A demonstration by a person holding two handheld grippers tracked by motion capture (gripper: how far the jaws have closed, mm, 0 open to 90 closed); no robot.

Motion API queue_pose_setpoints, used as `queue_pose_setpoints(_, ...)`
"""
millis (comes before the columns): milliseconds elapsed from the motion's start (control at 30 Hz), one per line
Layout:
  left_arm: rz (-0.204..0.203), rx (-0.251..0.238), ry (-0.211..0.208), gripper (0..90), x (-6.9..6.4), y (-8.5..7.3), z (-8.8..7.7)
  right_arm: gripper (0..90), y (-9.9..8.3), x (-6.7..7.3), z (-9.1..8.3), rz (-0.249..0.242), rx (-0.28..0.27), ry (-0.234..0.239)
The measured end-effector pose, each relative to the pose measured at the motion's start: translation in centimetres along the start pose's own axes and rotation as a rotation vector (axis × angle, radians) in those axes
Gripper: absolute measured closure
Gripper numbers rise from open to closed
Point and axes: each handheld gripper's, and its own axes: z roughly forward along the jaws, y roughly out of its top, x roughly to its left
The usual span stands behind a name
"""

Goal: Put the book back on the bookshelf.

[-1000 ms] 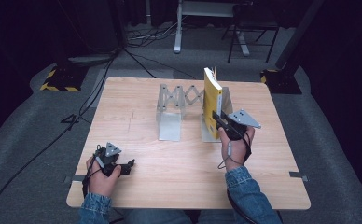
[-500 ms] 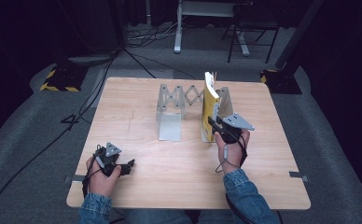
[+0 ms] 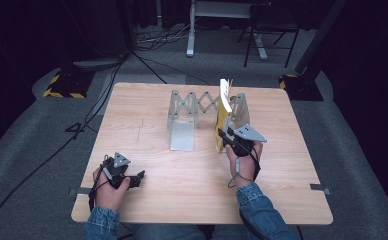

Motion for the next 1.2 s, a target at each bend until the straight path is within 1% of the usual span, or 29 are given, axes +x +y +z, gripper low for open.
queue_pose_setpoints(100,0.005,0.001,0.0,18.3,0.0,0.0,0.0,69.8,0.0,0.0,0.0,-0.003,-0.001,-0.004)
queue_pose_setpoints(233,0.0,-0.001,0.0,18.1,0.0,0.0,0.0,69.6,-0.1,0.0,-0.1,-0.007,0.001,-0.006)
queue_pose_setpoints(267,0.006,0.0,-0.001,18.1,0.0,0.0,0.0,69.5,-0.1,0.0,-0.1,-0.005,0.002,-0.006)
queue_pose_setpoints(400,0.008,0.004,-0.001,17.6,0.0,0.1,0.1,67.1,0.0,-0.1,-0.2,-0.009,0.007,-0.011)
queue_pose_setpoints(433,0.008,0.005,-0.001,17.5,0.0,0.1,0.1,61.7,0.0,-0.1,-0.3,-0.015,0.009,-0.015)
queue_pose_setpoints(467,0.007,0.004,-0.001,17.5,0.0,0.1,0.1,61.7,0.0,-0.1,-0.3,-0.015,0.009,-0.015)
queue_pose_setpoints(500,0.008,0.004,-0.001,17.5,0.0,0.1,0.1,53.0,0.1,-0.1,-0.3,-0.014,0.005,-0.027)
queue_pose_setpoints(533,0.008,0.004,-0.001,17.5,0.0,0.1,0.1,49.4,0.2,-0.2,-0.4,-0.007,0.002,-0.03)
queue_pose_setpoints(567,0.008,0.004,-0.001,17.5,0.0,0.1,0.1,49.4,0.2,-0.2,-0.4,-0.007,0.002,-0.03)
queue_pose_setpoints(600,0.01,0.005,0.001,17.5,0.0,0.1,0.1,43.4,0.5,-0.2,-0.6,-0.005,-0.006,-0.035)
queue_pose_setpoints(633,0.01,0.005,0.001,17.6,0.0,0.1,0.1,43.4,0.5,-0.2,-0.6,-0.005,-0.006,-0.035)
queue_pose_setpoints(667,0.009,0.005,0.001,17.6,0.0,0.1,0.0,41.6,0.7,-0.2,-0.7,0.001,-0.013,-0.034)
queue_pose_setpoints(700,0.007,0.003,0.001,17.6,0.0,0.0,0.0,38.0,1.2,-0.2,-1.1,-0.009,-0.024,-0.037)
queue_pose_setpoints(733,0.005,0.003,-0.002,17.6,-0.1,0.0,0.0,37.0,1.5,-0.2,-1.3,-0.014,-0.031,-0.033)
queue_pose_setpoints(767,0.005,0.003,-0.002,17.6,-0.1,0.0,0.0,37.0,1.5,-0.2,-1.3,-0.014,-0.031,-0.033)
queue_pose_setpoints(800,0.006,0.002,-0.001,17.6,-0.1,-0.1,-0.1,34.9,2.1,-0.2,-1.9,-0.019,-0.047,-0.035)
queue_pose_setpoints(900,0.008,0.003,-0.003,17.6,-0.1,-0.1,-0.1,33.7,2.5,-0.2,-2.3,-0.023,-0.054,-0.033)
queue_pose_setpoints(967,0.011,0.005,-0.007,17.5,-0.1,-0.3,-0.3,33.0,3.2,-0.4,-3.2,-0.034,-0.062,-0.022)
queue_pose_setpoints(1000,0.021,0.008,-0.01,17.6,-0.1,-0.3,-0.4,32.7,3.4,-0.6,-3.5,-0.031,-0.061,-0.02)
queue_pose_setpoints(1067,0.026,0.008,-0.014,17.5,0.0,-0.4,-0.5,32.6,3.8,-0.9,-4.2,-0.015,-0.06,-0.006)
queue_pose_setpoints(1100,0.021,0.006,-0.014,17.5,0.0,-0.5,-0.5,32.5,4.0,-1.1,-4.5,-0.006,-0.056,0.002)
queue_pose_setpoints(1133,0.025,0.005,-0.019,17.5,0.1,-0.6,-0.6,32.5,4.2,-1.4,-4.8,0.001,-0.056,0.01)
queue_pose_setpoints(1200,0.023,0.007,-0.022,17.5,0.1,-0.7,-0.7,32.4,4.4,-1.7,-5.1,0.006,-0.055,0.013)
